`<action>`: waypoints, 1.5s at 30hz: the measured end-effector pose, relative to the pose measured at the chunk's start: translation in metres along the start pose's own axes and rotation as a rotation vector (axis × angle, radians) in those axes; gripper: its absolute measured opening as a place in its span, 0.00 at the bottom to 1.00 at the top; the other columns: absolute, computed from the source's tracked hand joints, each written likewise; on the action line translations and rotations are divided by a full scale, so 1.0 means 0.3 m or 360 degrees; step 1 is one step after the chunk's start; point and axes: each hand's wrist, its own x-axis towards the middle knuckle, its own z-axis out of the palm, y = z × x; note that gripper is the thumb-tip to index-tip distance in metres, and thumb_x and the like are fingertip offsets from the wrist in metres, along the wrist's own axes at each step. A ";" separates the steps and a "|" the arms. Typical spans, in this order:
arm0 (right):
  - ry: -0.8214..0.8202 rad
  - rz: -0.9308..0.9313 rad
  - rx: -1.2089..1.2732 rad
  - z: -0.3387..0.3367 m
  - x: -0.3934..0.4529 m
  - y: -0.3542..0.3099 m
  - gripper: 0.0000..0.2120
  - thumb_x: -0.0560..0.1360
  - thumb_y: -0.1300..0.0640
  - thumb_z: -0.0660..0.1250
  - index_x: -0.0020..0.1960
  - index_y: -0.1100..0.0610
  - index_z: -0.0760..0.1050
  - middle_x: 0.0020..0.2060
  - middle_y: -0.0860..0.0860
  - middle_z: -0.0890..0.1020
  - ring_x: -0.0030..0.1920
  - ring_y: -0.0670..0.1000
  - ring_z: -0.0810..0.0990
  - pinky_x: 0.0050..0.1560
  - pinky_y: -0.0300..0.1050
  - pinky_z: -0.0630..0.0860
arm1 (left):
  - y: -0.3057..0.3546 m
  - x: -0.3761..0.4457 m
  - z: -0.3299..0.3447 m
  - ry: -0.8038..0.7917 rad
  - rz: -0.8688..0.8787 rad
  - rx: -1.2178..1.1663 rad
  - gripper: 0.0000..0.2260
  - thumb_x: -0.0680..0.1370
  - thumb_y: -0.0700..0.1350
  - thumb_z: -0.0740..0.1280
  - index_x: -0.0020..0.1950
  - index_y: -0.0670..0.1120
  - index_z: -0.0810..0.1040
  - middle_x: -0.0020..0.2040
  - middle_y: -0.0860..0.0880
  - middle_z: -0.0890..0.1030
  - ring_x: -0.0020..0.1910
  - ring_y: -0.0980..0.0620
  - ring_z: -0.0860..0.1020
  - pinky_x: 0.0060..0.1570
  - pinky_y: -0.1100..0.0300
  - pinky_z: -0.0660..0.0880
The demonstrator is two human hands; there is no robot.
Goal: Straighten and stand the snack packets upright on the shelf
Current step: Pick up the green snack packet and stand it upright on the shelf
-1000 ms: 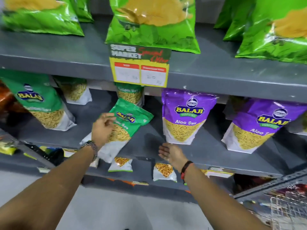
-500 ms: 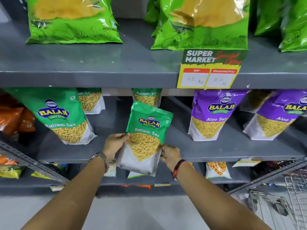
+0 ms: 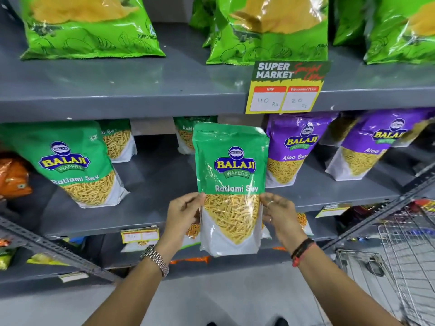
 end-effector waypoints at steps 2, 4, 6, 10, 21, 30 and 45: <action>-0.0021 -0.0038 -0.0013 0.000 -0.007 -0.007 0.18 0.72 0.73 0.53 0.37 0.57 0.76 0.36 0.53 0.79 0.33 0.50 0.75 0.28 0.39 0.71 | -0.006 0.009 -0.004 -0.0022 0.0011 0.0004 0.05 0.74 0.48 0.69 0.40 0.50 0.84 0.38 0.40 0.75 0.39 0.46 0.73 0.40 0.53 0.74; -0.0050 -0.0033 -0.0004 0.007 -0.010 0.002 0.16 0.73 0.72 0.55 0.37 0.57 0.76 0.35 0.52 0.78 0.30 0.48 0.75 0.26 0.38 0.71 | -0.017 0.015 -0.014 -0.0038 0.0007 0.0001 0.06 0.74 0.48 0.69 0.41 0.50 0.84 0.40 0.39 0.77 0.41 0.45 0.75 0.43 0.50 0.76; -0.0059 -0.0001 -0.0016 0.019 -0.004 0.023 0.16 0.74 0.71 0.56 0.37 0.57 0.77 0.35 0.54 0.78 0.31 0.50 0.75 0.30 0.42 0.71 | -0.036 0.014 -0.031 -0.0024 -0.0007 0.0001 0.07 0.74 0.48 0.68 0.43 0.47 0.83 0.40 0.37 0.78 0.42 0.45 0.75 0.44 0.49 0.76; -0.0109 0.0016 -0.0061 0.101 0.017 0.029 0.10 0.76 0.64 0.61 0.38 0.56 0.76 0.37 0.54 0.79 0.39 0.52 0.75 0.37 0.44 0.73 | -0.054 0.028 -0.083 0.0066 0.0051 -0.0020 0.07 0.75 0.47 0.67 0.43 0.45 0.82 0.39 0.38 0.76 0.42 0.44 0.73 0.44 0.47 0.75; -0.0108 -0.0375 -0.0133 0.370 0.232 -0.104 0.15 0.76 0.67 0.56 0.38 0.52 0.74 0.37 0.51 0.80 0.40 0.50 0.76 0.44 0.47 0.73 | 0.094 0.274 -0.153 0.0360 0.0339 0.0036 0.10 0.76 0.44 0.66 0.35 0.53 0.77 0.36 0.57 0.80 0.41 0.55 0.76 0.52 0.50 0.74; -0.0209 0.0066 -0.0259 0.385 0.232 -0.024 0.09 0.79 0.52 0.55 0.51 0.54 0.72 0.41 0.51 0.78 0.41 0.53 0.75 0.49 0.54 0.77 | -0.048 0.279 -0.199 0.0389 0.0092 0.0155 0.07 0.79 0.51 0.59 0.55 0.53 0.73 0.54 0.45 0.80 0.50 0.47 0.78 0.59 0.46 0.76; -0.0228 0.0133 -0.0239 0.380 0.263 -0.029 0.10 0.80 0.55 0.52 0.51 0.51 0.73 0.50 0.52 0.77 0.49 0.57 0.77 0.59 0.57 0.76 | -0.013 0.335 -0.101 0.0124 -0.0129 0.0101 0.10 0.79 0.51 0.57 0.56 0.49 0.72 0.58 0.49 0.77 0.57 0.49 0.77 0.57 0.57 0.74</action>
